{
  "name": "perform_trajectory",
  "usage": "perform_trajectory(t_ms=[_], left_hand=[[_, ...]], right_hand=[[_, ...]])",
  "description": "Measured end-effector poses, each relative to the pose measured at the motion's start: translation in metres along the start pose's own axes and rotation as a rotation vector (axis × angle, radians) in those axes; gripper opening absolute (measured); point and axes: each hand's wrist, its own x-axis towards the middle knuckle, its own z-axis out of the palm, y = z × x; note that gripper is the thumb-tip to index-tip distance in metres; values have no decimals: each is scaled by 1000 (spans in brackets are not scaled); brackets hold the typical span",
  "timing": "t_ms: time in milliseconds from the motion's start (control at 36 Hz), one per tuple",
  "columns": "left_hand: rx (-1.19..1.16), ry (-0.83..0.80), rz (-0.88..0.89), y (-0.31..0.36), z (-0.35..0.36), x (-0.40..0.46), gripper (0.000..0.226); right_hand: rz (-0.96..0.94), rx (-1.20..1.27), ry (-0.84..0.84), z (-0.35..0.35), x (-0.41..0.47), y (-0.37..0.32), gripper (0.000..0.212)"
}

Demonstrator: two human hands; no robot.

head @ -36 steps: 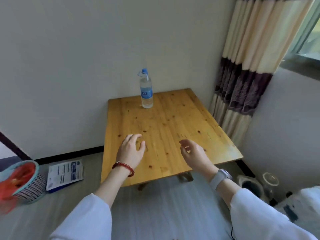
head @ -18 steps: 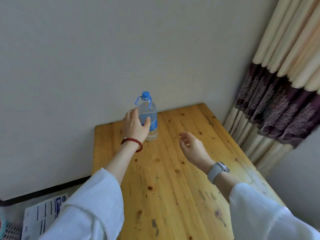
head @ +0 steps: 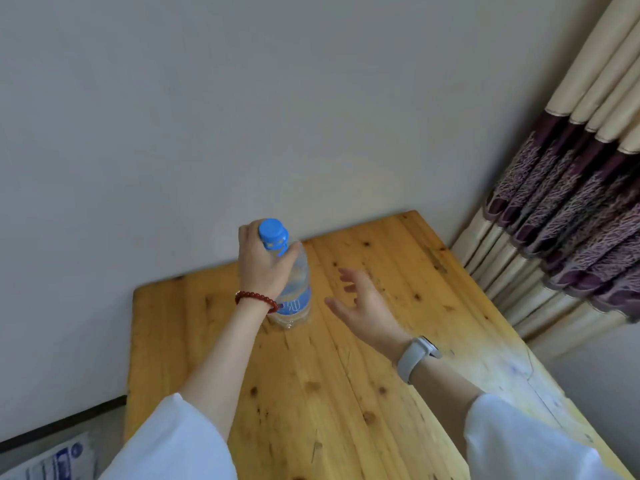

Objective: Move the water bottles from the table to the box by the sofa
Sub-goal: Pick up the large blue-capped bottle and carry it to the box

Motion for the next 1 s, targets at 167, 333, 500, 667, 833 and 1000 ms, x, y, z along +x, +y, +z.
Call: perform_trajectory(t_ms=[167,333,500,667,833,1000], left_hand=[[-133,-207,142,-20,-48,-25,38],[-84,-301,111,-40,-98,-43,50],[100,-154,8,-62,-134,-65,61],[334,-87,117,-75,-158,-89,38],[316,-66,290,-49,-151,-112,27],[286,-139,454,-40,-140,-159,30]], right_hand=[[-40,57,-273,36,28,-4,114],[-167,-81,-432,73,41,-12,114],[-242,-234,-333,103,35,-21,96],[-364,-391,-356,109,14,-34,91],[-270,-347,-373,90,-39,-34,92],[-213,-400,-343,47,-103,-18,92]])
